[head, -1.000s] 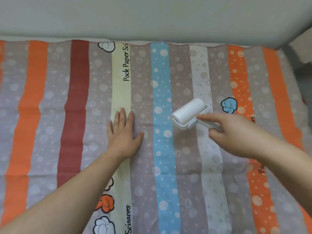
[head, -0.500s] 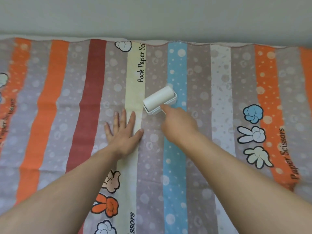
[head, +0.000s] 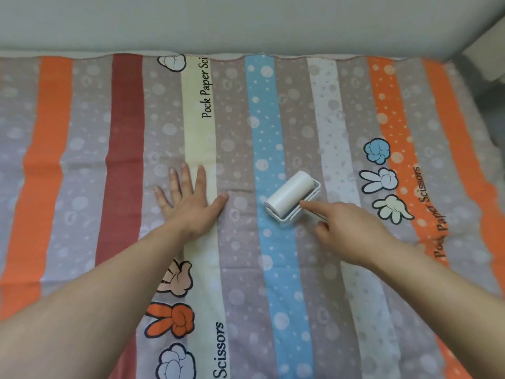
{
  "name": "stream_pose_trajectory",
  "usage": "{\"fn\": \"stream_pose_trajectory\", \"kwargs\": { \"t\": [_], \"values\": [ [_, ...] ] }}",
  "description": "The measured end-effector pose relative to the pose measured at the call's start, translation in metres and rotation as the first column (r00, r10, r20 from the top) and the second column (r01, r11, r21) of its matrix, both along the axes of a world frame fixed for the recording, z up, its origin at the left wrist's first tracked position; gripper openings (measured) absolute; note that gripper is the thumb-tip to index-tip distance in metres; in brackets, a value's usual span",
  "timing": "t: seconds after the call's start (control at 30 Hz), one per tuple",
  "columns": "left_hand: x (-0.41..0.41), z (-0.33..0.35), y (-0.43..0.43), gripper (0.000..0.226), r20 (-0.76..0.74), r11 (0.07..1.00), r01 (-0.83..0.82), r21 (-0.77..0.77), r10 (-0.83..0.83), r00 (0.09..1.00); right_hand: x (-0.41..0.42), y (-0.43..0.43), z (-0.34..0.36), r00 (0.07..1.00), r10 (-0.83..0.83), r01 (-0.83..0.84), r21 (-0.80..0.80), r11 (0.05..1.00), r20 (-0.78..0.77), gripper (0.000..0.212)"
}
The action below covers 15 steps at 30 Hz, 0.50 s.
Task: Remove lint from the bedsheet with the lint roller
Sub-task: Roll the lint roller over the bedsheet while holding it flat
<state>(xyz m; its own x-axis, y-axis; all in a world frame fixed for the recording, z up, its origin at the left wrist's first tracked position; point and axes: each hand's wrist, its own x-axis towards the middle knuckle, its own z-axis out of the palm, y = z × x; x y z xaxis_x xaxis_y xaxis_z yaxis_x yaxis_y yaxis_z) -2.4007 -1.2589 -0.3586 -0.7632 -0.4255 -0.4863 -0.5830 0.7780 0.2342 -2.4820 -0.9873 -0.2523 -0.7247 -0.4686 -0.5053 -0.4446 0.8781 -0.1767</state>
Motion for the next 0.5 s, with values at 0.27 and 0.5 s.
{"fn": "stream_pose_trajectory", "kwargs": {
  "t": [0.27,0.5],
  "values": [
    [0.012,0.012,0.004,0.082,-0.120,0.998,0.032,-0.054,-0.039,0.992,0.005,0.044,0.037,0.997,0.060,-0.068,0.191,0.979,0.050,0.052],
    [0.032,0.017,-0.019,0.085,-0.110,0.982,0.039,-0.185,-0.060,0.992,-0.016,0.046,0.089,0.985,0.017,-0.054,0.213,0.976,0.170,0.050]
  ]
}}
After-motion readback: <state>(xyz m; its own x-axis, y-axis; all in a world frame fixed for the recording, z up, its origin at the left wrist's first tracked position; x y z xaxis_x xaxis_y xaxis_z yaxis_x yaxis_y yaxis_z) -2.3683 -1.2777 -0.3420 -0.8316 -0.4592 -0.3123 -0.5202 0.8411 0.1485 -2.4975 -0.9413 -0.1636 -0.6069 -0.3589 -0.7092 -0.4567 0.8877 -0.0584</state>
